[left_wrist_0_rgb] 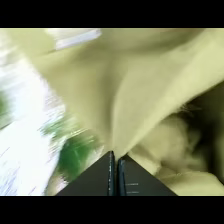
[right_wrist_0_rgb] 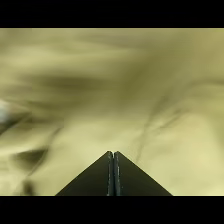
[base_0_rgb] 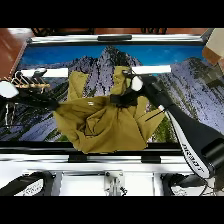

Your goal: Fold the shirts.

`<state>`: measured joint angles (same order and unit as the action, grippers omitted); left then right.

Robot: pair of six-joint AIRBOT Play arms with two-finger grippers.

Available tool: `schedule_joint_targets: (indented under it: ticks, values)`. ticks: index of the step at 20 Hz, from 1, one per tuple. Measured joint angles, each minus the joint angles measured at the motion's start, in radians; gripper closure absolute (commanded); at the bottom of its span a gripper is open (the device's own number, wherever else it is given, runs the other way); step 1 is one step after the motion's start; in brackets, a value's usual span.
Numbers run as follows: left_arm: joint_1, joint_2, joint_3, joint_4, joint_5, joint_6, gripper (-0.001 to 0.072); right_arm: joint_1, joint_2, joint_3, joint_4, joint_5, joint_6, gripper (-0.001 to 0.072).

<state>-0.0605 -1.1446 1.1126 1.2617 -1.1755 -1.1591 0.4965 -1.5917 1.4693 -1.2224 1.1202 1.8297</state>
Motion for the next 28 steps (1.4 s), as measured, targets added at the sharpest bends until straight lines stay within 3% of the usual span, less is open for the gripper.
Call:
schedule_joint_targets:
  ticks: [4, 8, 9, 10, 11, 17, 19, 28]
  values:
    - [0.0, 0.008, 0.027, -0.041, -0.008, -0.022, 0.066, 0.014, 0.089, 0.002, 0.01, 0.044, -0.098, 0.0657]
    - [-0.001, 0.024, 0.092, -0.108, -0.023, -0.039, 0.066, 0.017, 0.203, 0.003, 0.003, 0.084, -0.13, 0.0655]
    - [-0.002, 0.026, 0.103, -0.116, -0.029, -0.045, 0.066, 0.015, 0.217, 0.002, -0.013, 0.106, -0.12, 0.0618]
    - [-0.003, 0.027, 0.107, -0.13, -0.039, -0.047, 0.066, 0.019, 0.225, 0.001, -0.011, 0.113, -0.109, 0.035]
    - [-0.004, 0.027, 0.107, -0.135, -0.045, -0.05, 0.066, 0.026, 0.228, 0.002, -0.003, 0.115, -0.097, 0.0247]
    - [0.004, 0.029, 0.043, -0.111, -0.06, -0.057, 0.066, 0.144, 0.065, 0.0, 0.007, 0.055, -0.078, 0.0247]
    - [0.016, 0.029, 0.027, -0.1, -0.062, -0.057, 0.066, 0.192, -0.008, 0.0, 0.023, 0.009, -0.07, 0.0103]
    - [0.076, 0.029, 0.008, -0.082, -0.064, -0.058, 0.066, 0.245, -0.177, 0.0, 0.153, -0.225, -0.107, 0.01]
